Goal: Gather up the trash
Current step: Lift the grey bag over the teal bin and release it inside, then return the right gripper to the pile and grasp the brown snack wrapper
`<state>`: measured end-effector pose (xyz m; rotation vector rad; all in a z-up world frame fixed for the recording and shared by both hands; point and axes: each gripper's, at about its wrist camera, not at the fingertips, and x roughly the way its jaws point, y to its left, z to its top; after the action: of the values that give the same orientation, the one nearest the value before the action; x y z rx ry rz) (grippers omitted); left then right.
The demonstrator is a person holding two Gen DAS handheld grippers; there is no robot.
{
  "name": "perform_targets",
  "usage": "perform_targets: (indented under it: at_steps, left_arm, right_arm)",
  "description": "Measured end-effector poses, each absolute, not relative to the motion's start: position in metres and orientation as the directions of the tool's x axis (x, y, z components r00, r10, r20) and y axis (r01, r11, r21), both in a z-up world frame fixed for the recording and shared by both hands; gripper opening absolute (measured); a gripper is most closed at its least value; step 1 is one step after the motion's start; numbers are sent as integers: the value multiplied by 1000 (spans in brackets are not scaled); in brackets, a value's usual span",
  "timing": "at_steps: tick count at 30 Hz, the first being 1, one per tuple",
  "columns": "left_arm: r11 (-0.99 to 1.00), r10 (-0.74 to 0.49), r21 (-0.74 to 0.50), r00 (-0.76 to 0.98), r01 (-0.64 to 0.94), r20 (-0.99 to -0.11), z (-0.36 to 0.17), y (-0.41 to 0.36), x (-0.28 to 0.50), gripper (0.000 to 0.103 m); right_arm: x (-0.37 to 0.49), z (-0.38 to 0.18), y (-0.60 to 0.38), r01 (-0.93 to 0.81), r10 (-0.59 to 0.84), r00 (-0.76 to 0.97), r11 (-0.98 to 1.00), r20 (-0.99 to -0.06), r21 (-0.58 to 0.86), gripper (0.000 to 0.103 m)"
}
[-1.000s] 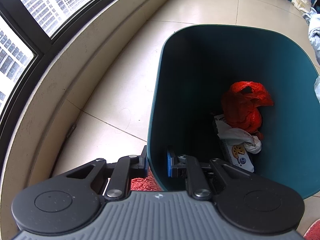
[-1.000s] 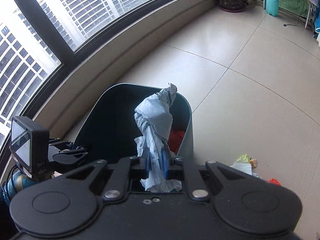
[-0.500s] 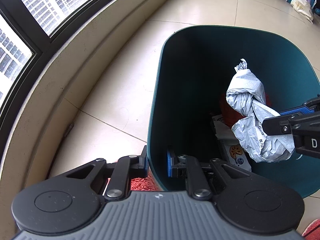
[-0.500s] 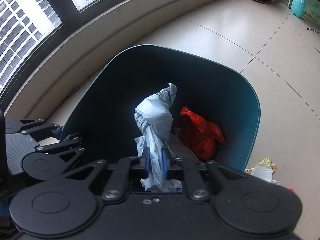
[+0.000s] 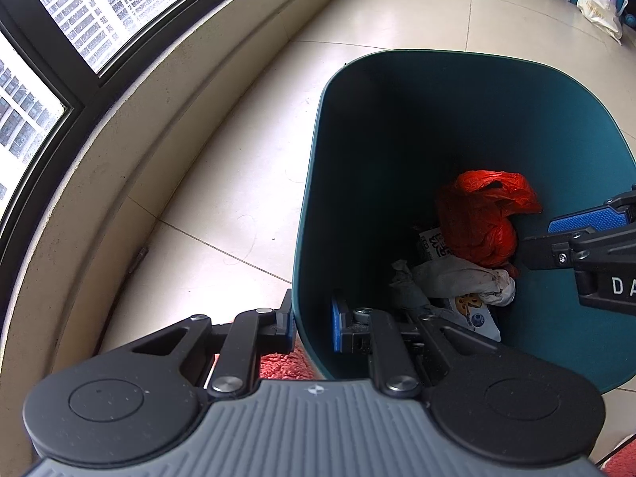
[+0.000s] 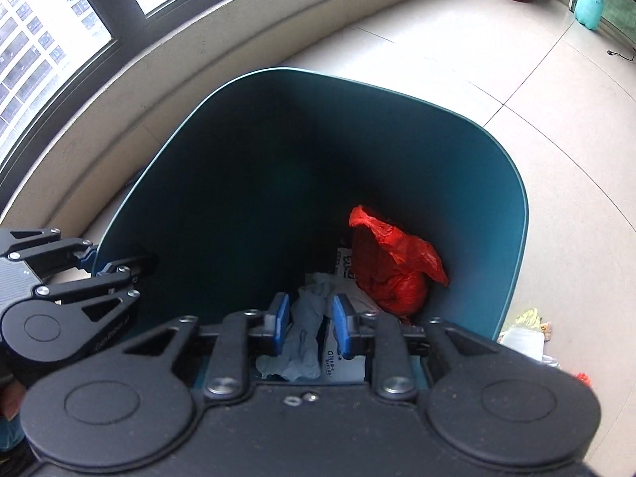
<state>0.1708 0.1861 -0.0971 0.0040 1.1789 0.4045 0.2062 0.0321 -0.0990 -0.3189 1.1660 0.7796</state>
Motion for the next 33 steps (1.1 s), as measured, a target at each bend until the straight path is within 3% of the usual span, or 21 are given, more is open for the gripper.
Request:
perform_targets:
  at_steps: [12,18,33]
  left_arm:
    - [922,328,232,311,-309,-892,-98,181,173,15]
    - [921,334,238,308,-310,-891,-99,180,174,15]
    - [914,345,249,288,-321,-894,-102,178,175,15]
  right_arm:
    - [199,-40,-33,-688,472,236,699,-850,197,29]
    - [199,-24,-78,-661,475,294,728,-829,183,39]
    - [220,-111,-127,-578,381,216,792,-899,197,44]
